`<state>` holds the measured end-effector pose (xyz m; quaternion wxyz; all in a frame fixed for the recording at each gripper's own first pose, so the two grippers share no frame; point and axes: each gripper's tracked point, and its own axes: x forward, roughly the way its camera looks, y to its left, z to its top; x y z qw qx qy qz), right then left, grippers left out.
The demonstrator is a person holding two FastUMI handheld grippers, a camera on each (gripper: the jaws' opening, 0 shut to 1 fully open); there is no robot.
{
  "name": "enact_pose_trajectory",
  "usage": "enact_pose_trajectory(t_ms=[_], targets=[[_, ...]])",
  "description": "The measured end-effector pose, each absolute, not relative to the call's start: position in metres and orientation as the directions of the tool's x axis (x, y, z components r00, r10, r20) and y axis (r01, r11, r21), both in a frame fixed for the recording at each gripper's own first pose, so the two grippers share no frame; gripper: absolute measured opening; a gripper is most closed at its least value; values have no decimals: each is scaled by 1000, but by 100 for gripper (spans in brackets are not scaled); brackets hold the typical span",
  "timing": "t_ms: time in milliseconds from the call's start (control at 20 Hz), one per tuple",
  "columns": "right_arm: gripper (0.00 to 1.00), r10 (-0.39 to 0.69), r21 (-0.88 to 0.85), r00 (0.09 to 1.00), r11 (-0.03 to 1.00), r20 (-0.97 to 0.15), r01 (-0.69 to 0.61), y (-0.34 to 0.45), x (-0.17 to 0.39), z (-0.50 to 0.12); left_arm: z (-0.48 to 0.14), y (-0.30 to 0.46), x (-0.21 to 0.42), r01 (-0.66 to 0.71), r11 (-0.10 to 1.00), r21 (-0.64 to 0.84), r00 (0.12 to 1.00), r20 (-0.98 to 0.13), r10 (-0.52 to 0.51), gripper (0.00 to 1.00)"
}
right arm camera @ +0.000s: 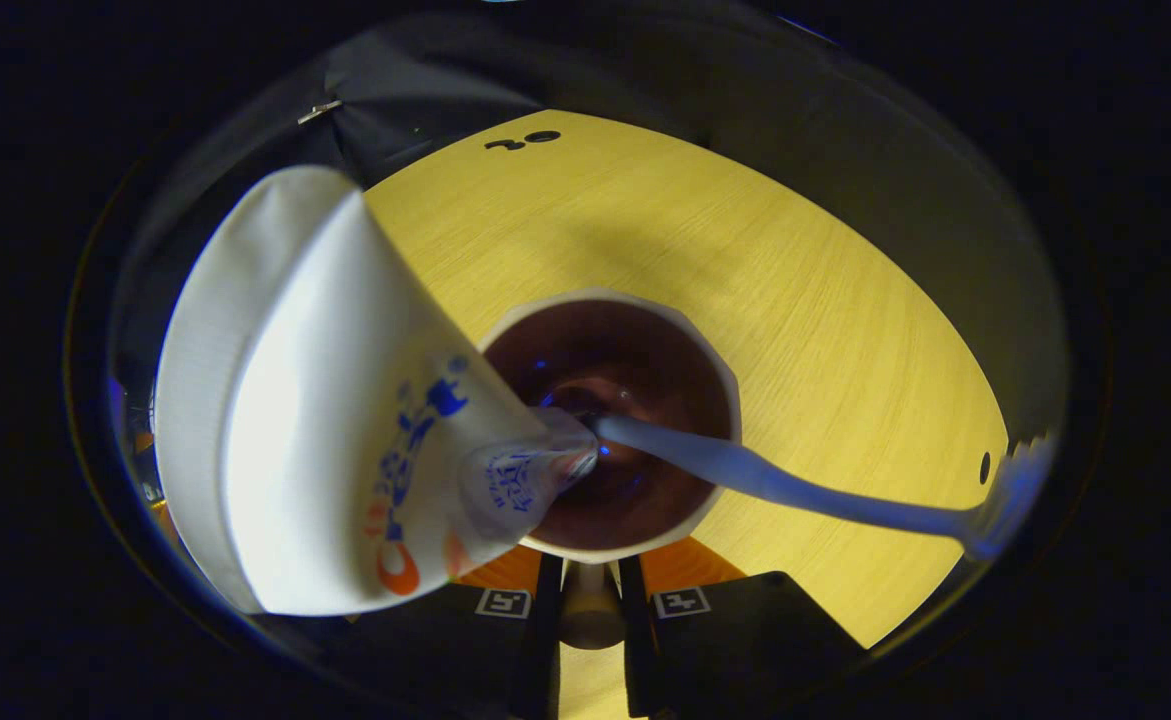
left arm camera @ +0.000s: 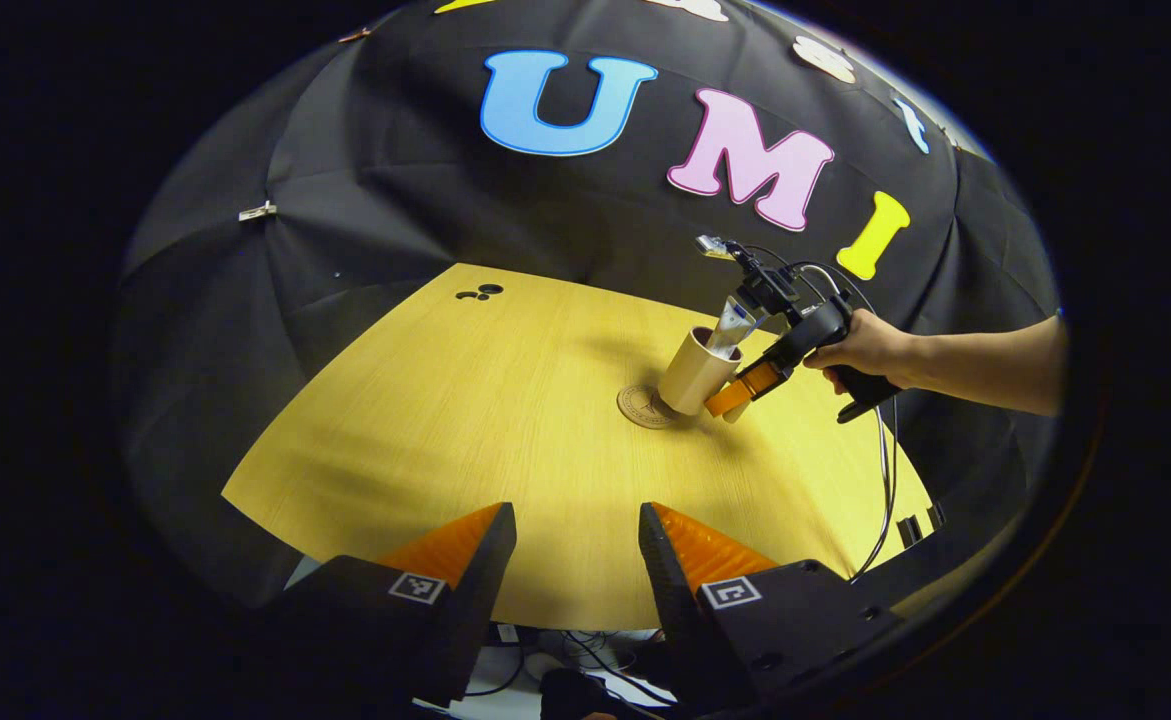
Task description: Put the toothbrush and toothpaste on the desktop into the cup, then pick up the cup and place it on the coaster on the desktop.
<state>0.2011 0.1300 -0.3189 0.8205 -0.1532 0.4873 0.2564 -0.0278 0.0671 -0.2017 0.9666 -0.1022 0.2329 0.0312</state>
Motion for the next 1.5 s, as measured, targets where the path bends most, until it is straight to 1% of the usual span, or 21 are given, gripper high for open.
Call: enact_pose_trajectory(t_ms=[150, 200, 250, 600, 1300, 1400, 1450, 1500], targets=[[29, 272, -4, 376, 805, -886, -593, 146, 199, -322, -202, 80, -33, -126, 973, -191, 890, -455, 26, 78], [24, 272, -5, 372, 802, -887, -598, 150, 198, -323, -204, 84, -36, -132, 973, -192, 890, -456, 31, 78], [29, 271, -4, 367, 799, -890, -601, 153, 198, -324, -206, 90, -38, -139, 972, -191, 889, -457, 37, 78], [29, 259, -8, 357, 800, -897, -600, 160, 199, -324, -210, 110, -42, -165, 965, -203, 887, -458, 56, 78], [29, 223, -24, 336, 802, -915, -597, 163, 206, -335, -216, 113, -32, -154, 963, -222, 887, -460, 36, 78], [30, 221, -23, 334, 804, -916, -594, 164, 206, -335, -215, 114, -31, -152, 963, -223, 889, -456, 35, 77], [36, 219, -22, 333, 806, -917, -592, 163, 206, -335, -214, 115, -31, -151, 963, -222, 890, -454, 35, 77], [31, 219, -22, 333, 807, -917, -590, 163, 206, -334, -213, 116, -30, -151, 964, -221, 892, -451, 36, 77]])
